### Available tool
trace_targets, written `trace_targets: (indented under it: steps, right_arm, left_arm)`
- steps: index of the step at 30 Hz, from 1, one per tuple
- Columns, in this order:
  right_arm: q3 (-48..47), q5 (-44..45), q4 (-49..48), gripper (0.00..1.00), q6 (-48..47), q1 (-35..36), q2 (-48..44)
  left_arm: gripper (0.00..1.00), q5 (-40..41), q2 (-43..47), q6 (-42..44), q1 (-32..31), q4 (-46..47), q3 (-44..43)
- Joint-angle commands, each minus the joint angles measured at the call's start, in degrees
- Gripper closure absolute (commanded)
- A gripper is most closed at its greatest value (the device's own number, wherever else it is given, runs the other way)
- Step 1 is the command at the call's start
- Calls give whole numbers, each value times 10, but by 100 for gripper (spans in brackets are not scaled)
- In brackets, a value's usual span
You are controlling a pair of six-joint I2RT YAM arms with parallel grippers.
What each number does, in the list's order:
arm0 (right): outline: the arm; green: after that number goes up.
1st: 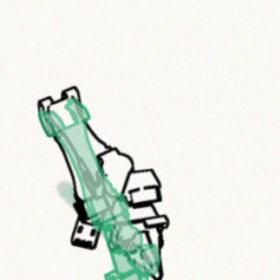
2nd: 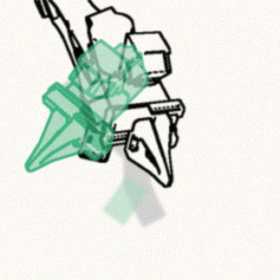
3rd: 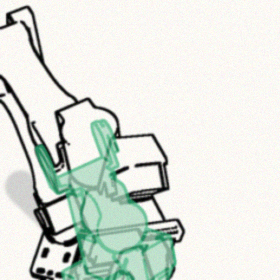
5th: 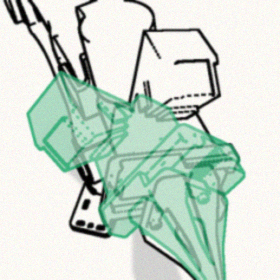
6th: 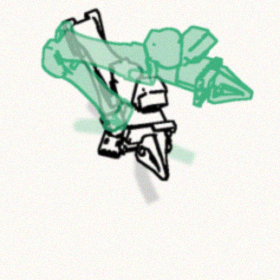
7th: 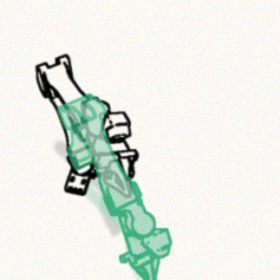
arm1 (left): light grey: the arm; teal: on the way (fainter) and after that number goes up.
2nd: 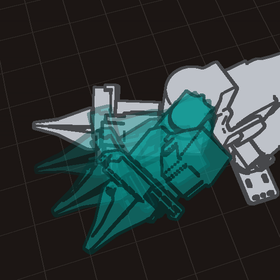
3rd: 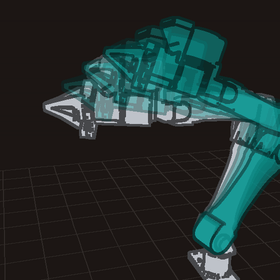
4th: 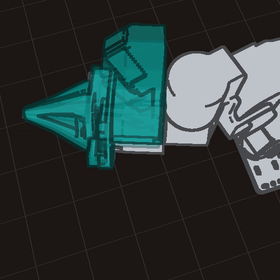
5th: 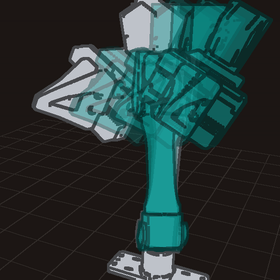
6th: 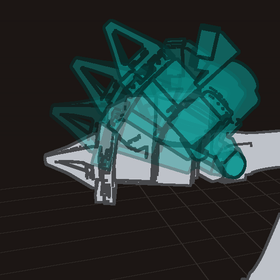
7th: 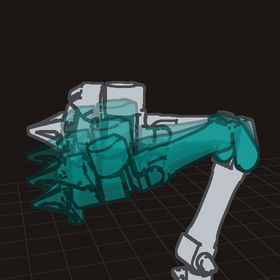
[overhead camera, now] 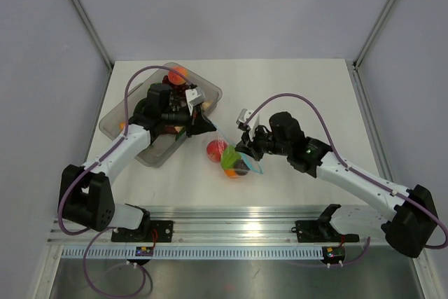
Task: Place the food in the zip-top bag and seal the zipper
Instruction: Zip the zipper food storage bag at the center of the board, then place the zipper food storage bag at the center of the board.
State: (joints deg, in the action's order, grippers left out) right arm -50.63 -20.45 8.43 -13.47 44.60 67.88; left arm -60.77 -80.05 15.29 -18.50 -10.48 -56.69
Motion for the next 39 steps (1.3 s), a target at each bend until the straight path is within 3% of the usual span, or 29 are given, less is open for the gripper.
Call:
trace_targets:
  steps: [1, 16, 27, 31, 32, 35, 39]
  right_arm:
    - [31, 11, 54, 100, 28, 0, -51]
    - [84, 47, 93, 100, 108, 0, -174]
    - [83, 75, 116, 100, 120, 0, -184]
    - [52, 194, 147, 100, 207, 0, -185]
    - [42, 206, 157, 100, 216, 0, -176]
    - [19, 302, 181, 100, 255, 0, -164]
    - [3, 437, 182, 100, 278, -3, -149]
  left_arm:
    - [100, 102, 40, -39, 31, 115, 3]
    - [100, 224, 67, -94, 50, 210, 26]
    - [100, 213, 68, -100, 54, 187, 0]
    - [100, 166, 42, -112, 37, 137, -45]
    - [100, 176, 31, -107, 28, 78, -65]
    - [100, 241, -11, -79, -24, 17, -125]
    - [100, 279, -72, -125, -64, 60, -150]
